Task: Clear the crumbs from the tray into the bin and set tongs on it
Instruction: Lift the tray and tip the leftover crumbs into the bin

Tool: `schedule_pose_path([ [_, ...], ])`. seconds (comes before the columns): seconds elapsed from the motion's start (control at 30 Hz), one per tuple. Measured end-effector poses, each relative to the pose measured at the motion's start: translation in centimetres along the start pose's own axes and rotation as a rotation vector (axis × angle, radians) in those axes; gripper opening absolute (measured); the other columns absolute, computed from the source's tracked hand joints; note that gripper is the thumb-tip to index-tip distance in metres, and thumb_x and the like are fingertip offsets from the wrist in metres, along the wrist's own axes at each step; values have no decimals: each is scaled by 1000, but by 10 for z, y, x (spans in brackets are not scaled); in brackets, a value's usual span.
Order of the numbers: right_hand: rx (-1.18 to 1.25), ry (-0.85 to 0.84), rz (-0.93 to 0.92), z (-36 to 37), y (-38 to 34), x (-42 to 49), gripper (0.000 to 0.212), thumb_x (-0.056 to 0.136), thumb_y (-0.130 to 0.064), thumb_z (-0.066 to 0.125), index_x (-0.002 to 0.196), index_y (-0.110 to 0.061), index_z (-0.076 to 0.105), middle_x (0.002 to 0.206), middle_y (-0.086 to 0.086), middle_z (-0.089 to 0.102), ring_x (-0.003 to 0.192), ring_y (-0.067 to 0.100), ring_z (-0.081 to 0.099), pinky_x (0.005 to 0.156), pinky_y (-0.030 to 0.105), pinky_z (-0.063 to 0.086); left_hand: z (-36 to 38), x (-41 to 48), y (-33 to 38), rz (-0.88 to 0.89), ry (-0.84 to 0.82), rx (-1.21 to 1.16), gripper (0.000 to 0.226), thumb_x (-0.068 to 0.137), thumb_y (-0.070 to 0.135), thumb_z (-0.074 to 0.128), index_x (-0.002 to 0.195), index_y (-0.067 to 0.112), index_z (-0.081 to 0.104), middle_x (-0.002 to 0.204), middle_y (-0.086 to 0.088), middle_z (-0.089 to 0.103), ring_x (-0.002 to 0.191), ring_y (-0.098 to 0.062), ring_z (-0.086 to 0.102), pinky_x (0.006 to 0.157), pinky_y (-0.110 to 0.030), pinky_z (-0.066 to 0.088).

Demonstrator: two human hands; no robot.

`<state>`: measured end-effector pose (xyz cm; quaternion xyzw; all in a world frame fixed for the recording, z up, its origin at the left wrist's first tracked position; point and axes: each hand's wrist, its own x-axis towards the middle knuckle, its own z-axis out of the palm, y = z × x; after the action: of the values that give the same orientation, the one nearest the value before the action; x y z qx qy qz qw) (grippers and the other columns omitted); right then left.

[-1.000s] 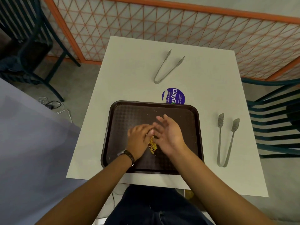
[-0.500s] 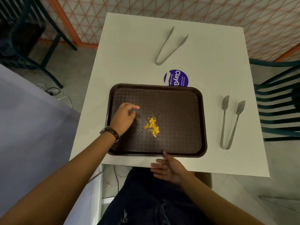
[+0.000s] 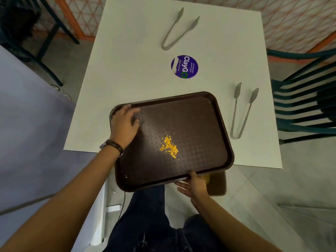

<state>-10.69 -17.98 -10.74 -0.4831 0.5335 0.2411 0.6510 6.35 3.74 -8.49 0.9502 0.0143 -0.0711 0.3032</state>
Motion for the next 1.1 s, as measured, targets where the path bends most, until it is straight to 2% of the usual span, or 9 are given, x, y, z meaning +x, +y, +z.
schedule_pose_path([
  [0.07,56,-54,-35,-20,18,-1,25,97,-15,44,120,-14,52,113,10,64,102,29,62,96,46,48,9,-24,-11,-101,-45,135,49,90,25,53,137,22,42,152,-10,26,139,-32,24,112,-57,11],
  [0.17,174,-201,-90,-51,34,-13,29,96,0,37,120,-9,51,100,10,66,91,27,64,84,44,53,26,-74,-19,-224,-56,147,53,93,32,47,143,21,32,156,-10,18,143,-32,14,111,-62,3],
  [0.33,22,-332,-181,-139,62,-28,30,95,5,28,92,-17,49,88,7,66,84,27,64,86,54,51,40,-174,-10,-247,147,76,51,94,35,46,140,12,38,151,-18,27,139,-34,24,115,-52,13],
  [0.43,-63,-363,-176,-192,85,-31,32,94,4,28,101,-21,47,98,7,65,87,27,64,68,45,59,51,-243,3,-326,128,19,53,94,39,45,137,8,39,143,-21,39,131,-37,36,110,-45,24],
  [0.57,-150,-392,-98,-247,110,-30,40,94,1,29,128,-12,43,111,12,64,86,25,67,62,41,60,64,-333,17,-487,-50,-114,53,86,60,44,128,29,48,131,-9,56,120,-32,50,98,-42,38],
  [0.7,-290,-374,-81,-278,108,-17,48,92,1,31,135,-20,35,115,7,62,96,24,63,71,43,59,70,-385,19,-575,-206,-221,55,81,65,49,126,33,50,122,-4,60,106,-26,58,94,-40,44],
  [0.83,-417,-354,-97,-292,109,13,44,96,-10,35,138,-22,35,111,3,65,96,20,65,74,41,58,109,-418,27,-638,-241,-322,30,92,41,48,88,16,64,90,-8,67,73,-13,60,78,-33,48],
  [0.93,-340,-357,-87,-299,121,32,34,100,-25,38,134,-21,40,119,3,62,106,21,61,91,47,51,150,-436,30,-725,-119,-399,35,94,35,48,101,6,65,95,-12,62,83,-21,57,80,-30,41],
  [1.1,-388,-246,-24,-331,188,68,38,96,-43,41,125,-19,49,123,0,60,110,19,58,102,43,44,216,-439,33,-832,-92,-449,34,94,37,45,95,6,60,93,-11,58,85,-24,53,77,-30,40],
])
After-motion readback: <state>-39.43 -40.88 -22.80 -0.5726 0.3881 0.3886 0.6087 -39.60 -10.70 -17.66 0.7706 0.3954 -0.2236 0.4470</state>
